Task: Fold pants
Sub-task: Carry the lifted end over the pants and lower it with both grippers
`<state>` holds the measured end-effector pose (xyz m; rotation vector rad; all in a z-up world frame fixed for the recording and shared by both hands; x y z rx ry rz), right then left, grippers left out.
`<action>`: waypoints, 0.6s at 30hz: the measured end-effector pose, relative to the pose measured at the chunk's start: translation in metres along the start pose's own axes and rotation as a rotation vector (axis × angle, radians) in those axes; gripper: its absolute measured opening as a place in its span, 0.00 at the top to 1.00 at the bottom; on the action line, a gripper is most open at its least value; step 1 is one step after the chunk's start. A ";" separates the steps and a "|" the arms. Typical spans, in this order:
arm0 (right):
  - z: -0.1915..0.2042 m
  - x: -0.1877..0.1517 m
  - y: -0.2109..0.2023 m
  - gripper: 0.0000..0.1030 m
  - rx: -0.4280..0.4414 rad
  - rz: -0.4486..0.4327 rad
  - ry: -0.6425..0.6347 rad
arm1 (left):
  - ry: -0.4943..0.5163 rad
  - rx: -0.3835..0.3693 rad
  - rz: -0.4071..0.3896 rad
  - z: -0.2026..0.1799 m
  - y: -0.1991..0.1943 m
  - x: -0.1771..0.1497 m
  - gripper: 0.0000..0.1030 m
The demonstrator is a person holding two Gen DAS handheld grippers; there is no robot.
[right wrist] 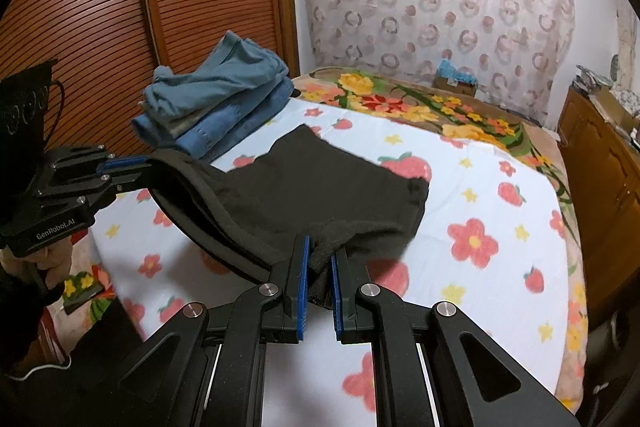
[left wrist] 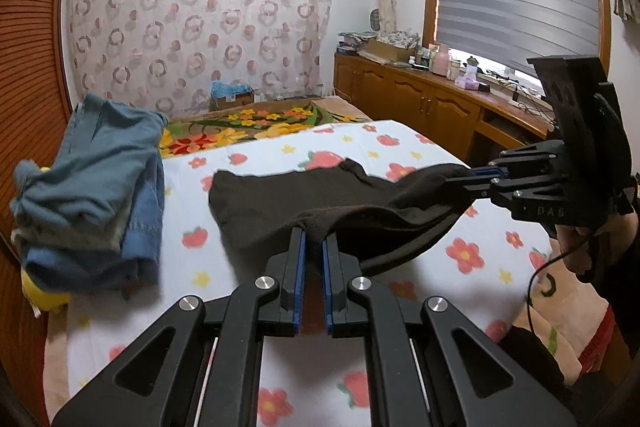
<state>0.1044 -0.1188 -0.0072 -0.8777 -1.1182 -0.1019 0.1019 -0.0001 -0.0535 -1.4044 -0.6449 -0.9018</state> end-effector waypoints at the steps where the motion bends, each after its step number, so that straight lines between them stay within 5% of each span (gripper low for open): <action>1: 0.001 -0.003 -0.002 0.91 0.004 -0.001 0.005 | 0.001 -0.002 0.001 -0.002 -0.002 -0.003 0.92; 18: 0.013 -0.050 -0.010 0.91 0.051 -0.028 0.103 | -0.018 -0.038 0.050 -0.016 -0.024 -0.045 0.92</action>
Point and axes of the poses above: each gripper's, at about its wrist camera, not at the fingertips, and y roughly the way its jaws point, z to its left, x to its top, the point moved 5 cm from there along y, roughly the way its jaws point, and after that the axes turned 14 degrees about x, right-handed, at the moved point
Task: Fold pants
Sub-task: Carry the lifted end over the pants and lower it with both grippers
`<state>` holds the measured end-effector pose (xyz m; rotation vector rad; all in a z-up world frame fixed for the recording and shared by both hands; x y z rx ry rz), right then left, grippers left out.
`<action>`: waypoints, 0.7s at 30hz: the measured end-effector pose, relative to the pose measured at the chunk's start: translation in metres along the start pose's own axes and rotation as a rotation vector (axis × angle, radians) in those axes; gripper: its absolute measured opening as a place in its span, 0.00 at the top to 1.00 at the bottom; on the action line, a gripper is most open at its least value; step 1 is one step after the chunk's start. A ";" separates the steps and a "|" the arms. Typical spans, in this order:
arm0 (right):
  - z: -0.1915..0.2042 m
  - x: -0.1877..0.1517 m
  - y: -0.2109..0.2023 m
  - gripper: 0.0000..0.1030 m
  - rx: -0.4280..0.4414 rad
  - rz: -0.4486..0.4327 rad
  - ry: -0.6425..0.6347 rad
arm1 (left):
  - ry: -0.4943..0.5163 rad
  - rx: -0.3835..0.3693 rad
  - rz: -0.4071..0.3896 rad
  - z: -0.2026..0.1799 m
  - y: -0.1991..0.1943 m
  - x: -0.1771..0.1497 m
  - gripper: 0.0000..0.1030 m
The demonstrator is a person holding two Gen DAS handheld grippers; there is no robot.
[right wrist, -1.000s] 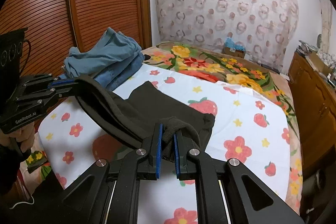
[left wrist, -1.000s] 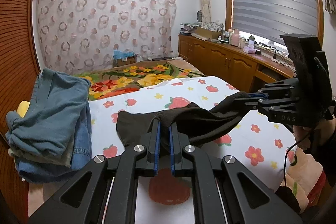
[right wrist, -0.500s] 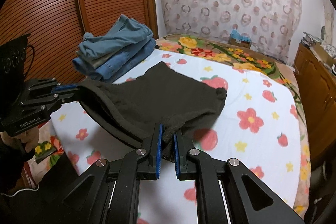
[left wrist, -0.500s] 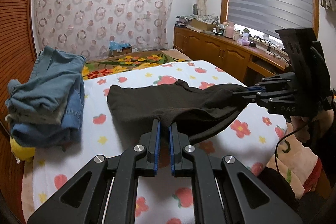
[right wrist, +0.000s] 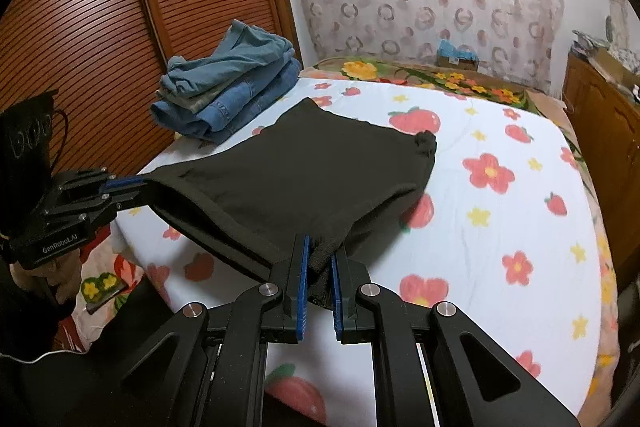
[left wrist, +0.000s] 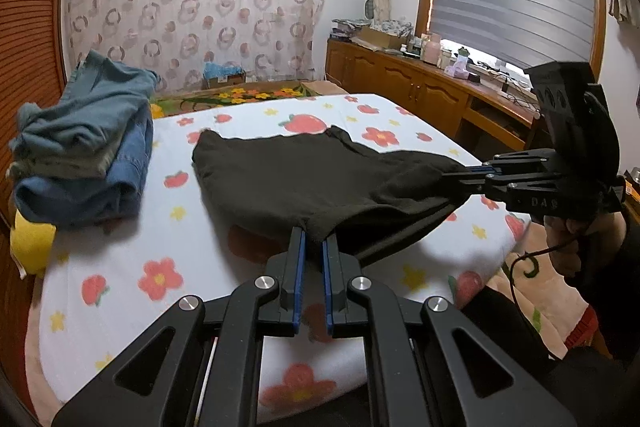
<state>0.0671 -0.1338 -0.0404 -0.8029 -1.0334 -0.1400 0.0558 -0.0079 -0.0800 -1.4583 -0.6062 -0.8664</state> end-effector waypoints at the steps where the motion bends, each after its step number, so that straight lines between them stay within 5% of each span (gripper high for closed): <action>1: 0.001 -0.003 -0.001 0.91 0.002 -0.002 0.003 | 0.007 0.000 0.003 -0.002 -0.001 -0.003 0.91; 21: 0.019 -0.036 -0.011 0.91 0.015 -0.011 0.024 | 0.001 -0.030 0.063 -0.010 -0.007 -0.029 0.91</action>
Point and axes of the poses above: each gripper's, at about its wrist camera, not at the fingertips, and y roughly the way its jaws point, z to its left, x to its top, the point moved 5 cm from there along y, roughly the way its jaws point, and after that the axes turned 14 degrees about x, right-handed, at the moved point
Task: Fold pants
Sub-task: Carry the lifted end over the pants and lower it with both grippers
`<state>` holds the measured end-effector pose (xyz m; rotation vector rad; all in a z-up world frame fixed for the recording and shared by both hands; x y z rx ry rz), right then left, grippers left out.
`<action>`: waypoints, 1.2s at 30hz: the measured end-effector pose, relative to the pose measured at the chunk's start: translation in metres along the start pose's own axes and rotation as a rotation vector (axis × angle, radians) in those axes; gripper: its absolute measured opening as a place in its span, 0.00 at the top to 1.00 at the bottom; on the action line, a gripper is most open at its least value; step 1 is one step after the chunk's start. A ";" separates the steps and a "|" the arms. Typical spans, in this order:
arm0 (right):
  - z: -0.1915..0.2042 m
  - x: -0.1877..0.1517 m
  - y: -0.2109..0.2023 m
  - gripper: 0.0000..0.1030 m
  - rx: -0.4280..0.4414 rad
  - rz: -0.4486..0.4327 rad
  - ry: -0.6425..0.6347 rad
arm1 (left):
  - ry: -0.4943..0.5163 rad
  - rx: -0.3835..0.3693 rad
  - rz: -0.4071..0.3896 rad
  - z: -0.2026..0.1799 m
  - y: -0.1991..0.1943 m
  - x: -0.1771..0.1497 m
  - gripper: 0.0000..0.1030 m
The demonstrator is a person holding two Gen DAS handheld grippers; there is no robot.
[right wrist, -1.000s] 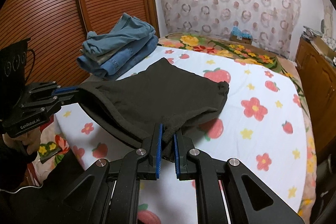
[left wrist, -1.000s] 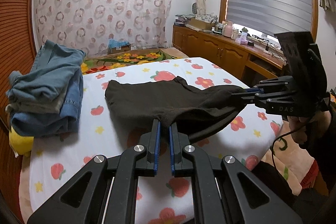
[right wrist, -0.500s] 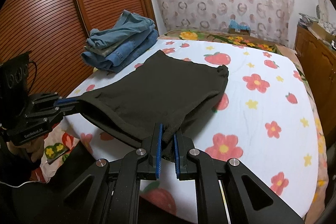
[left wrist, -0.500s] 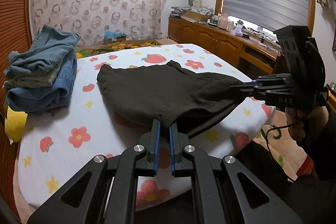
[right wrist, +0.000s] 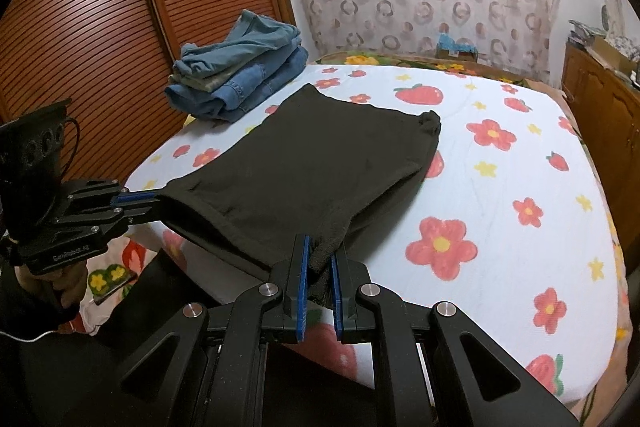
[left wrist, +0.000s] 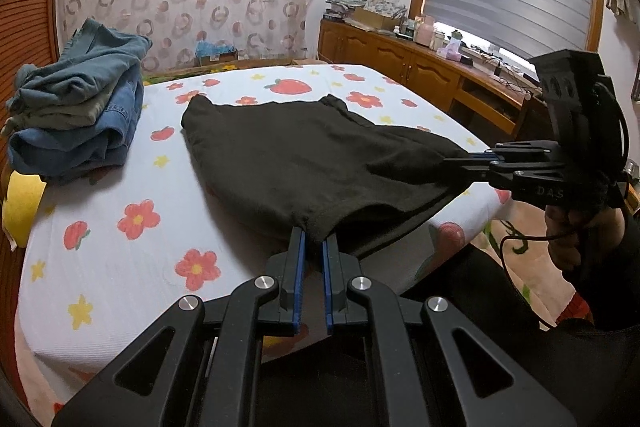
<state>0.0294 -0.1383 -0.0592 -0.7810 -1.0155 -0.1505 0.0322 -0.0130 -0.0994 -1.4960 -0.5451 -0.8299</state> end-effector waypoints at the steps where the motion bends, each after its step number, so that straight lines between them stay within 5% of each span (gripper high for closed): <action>1: 0.001 0.001 -0.002 0.91 0.000 -0.004 -0.002 | -0.001 -0.002 -0.007 0.000 -0.002 0.002 0.91; 14: 0.014 0.016 -0.036 0.91 0.004 -0.100 -0.050 | -0.005 -0.009 -0.090 0.002 -0.033 0.026 0.91; 36: -0.025 0.061 0.005 0.91 -0.088 -0.119 -0.049 | -0.045 0.046 -0.126 0.030 0.022 0.078 0.91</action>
Point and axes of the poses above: each gripper's, at about its wrist camera, not at the fingertips, and y roughly the way its jaws point, z to its left, x to its top, the point moved 5 cm from there along y, roughly the way its jaws point, and after that the axes turned 14 degrees about x, right-handed, at the moved point
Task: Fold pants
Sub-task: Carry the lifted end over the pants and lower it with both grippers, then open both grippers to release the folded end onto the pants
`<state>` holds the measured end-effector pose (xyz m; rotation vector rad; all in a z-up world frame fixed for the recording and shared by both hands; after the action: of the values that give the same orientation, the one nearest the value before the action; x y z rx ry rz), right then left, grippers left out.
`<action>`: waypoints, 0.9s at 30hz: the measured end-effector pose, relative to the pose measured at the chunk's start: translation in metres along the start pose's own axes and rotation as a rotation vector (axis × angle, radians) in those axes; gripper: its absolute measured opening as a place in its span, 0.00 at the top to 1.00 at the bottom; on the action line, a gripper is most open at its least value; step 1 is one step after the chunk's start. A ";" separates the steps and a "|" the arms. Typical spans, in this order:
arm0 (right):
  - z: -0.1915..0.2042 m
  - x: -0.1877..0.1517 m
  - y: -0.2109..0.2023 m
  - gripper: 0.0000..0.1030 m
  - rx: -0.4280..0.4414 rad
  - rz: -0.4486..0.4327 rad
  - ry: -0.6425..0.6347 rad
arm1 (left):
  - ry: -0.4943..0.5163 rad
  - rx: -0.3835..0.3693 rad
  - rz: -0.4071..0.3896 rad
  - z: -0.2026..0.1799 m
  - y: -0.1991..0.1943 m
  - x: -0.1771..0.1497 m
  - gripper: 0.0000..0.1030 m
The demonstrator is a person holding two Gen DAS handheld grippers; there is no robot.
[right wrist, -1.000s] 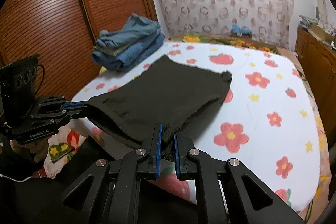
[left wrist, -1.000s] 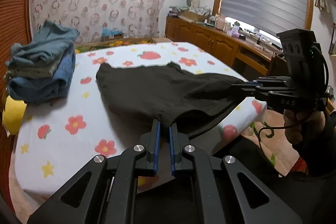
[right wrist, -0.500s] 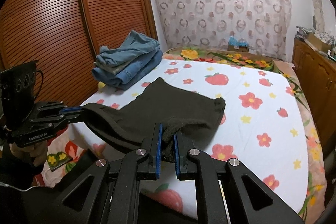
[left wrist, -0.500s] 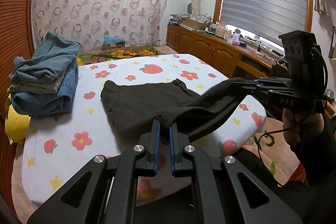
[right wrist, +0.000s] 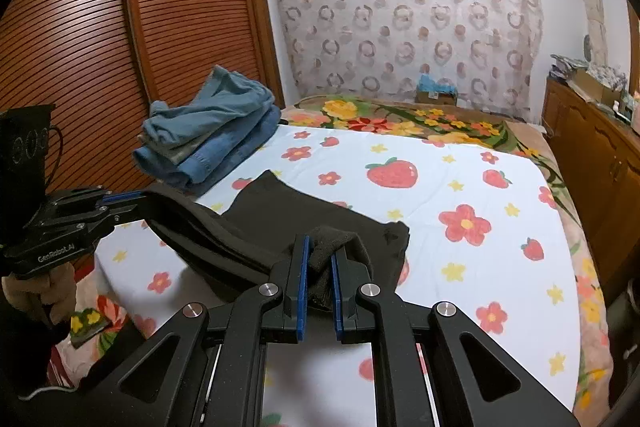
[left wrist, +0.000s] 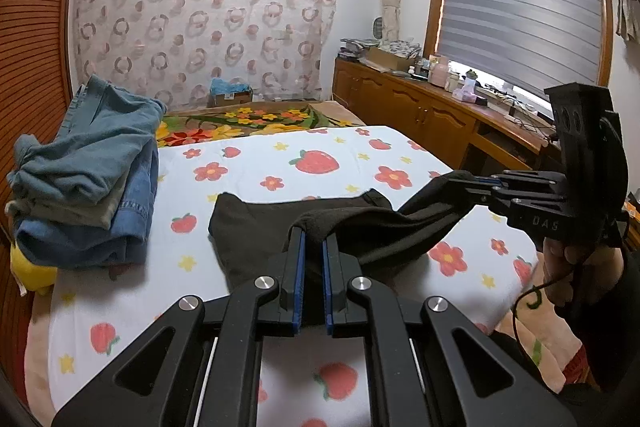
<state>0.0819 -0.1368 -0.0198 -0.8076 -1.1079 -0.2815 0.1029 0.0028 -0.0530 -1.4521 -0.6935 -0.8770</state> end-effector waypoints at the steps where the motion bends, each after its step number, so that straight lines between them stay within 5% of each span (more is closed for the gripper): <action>1: -0.002 0.002 0.003 0.91 -0.005 0.001 0.003 | 0.005 0.008 -0.003 0.000 0.004 0.003 0.92; 27: -0.035 0.019 0.075 0.91 -0.073 0.143 0.060 | -0.009 0.051 0.074 0.010 0.053 0.008 0.87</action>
<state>0.1578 -0.1064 -0.0430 -0.9331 -0.9831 -0.2252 0.1524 0.0076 -0.0742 -1.4281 -0.6598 -0.7915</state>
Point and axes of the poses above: each gripper's, at about its wrist camera, not at the fingertips, and y roughly the way its jaws point, z to its left, x to its top, the point moved 5 cm from there along y, roughly the way its jaws point, and after that the axes turned 14 degrees about x, right-handed, at the moved point
